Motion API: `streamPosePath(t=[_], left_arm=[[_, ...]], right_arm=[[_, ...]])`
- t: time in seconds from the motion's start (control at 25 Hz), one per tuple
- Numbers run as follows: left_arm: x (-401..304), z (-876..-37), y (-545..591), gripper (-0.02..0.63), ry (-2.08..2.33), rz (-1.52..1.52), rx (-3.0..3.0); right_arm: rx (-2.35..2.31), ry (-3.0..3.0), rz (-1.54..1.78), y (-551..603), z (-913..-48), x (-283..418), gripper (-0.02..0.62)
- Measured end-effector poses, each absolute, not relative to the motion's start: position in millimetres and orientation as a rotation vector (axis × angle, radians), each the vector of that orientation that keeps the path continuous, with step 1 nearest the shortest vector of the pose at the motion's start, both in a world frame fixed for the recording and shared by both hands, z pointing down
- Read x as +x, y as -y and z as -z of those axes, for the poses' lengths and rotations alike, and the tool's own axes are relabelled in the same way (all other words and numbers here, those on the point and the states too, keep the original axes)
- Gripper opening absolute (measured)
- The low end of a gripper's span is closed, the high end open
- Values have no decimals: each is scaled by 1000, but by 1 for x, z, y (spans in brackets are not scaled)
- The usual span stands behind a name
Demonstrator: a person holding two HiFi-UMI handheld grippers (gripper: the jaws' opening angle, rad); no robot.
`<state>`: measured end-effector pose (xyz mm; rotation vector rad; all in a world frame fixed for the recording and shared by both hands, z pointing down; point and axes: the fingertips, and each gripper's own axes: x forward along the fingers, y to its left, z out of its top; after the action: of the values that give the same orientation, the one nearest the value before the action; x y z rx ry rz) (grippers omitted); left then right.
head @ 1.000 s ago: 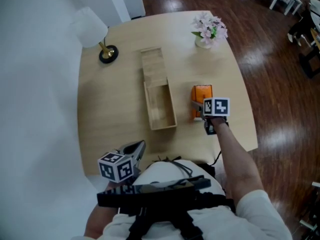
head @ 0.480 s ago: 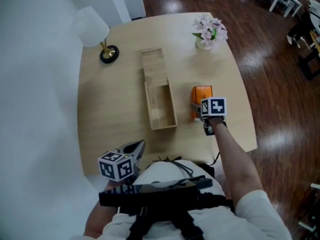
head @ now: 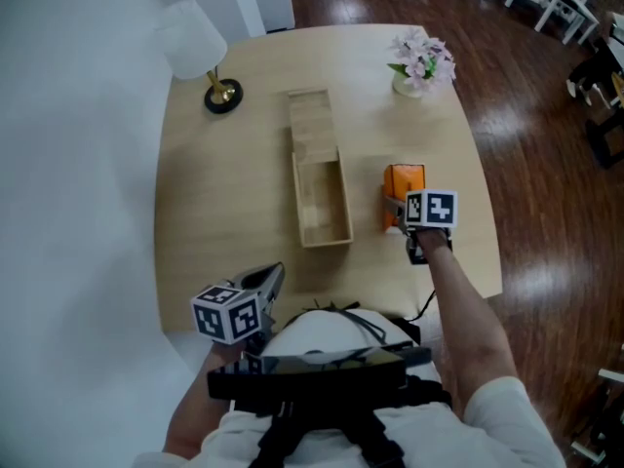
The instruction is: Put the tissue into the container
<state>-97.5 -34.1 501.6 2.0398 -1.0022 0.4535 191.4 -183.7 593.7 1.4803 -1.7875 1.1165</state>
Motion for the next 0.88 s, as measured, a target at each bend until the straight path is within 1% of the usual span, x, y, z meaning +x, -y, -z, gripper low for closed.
streamPosePath(t=[0.88], left_arm=[[-120, -493, 49, -8, 1084, -433, 2052]], right_arm=[[1494, 1866, -1082, 181, -541, 164, 422]])
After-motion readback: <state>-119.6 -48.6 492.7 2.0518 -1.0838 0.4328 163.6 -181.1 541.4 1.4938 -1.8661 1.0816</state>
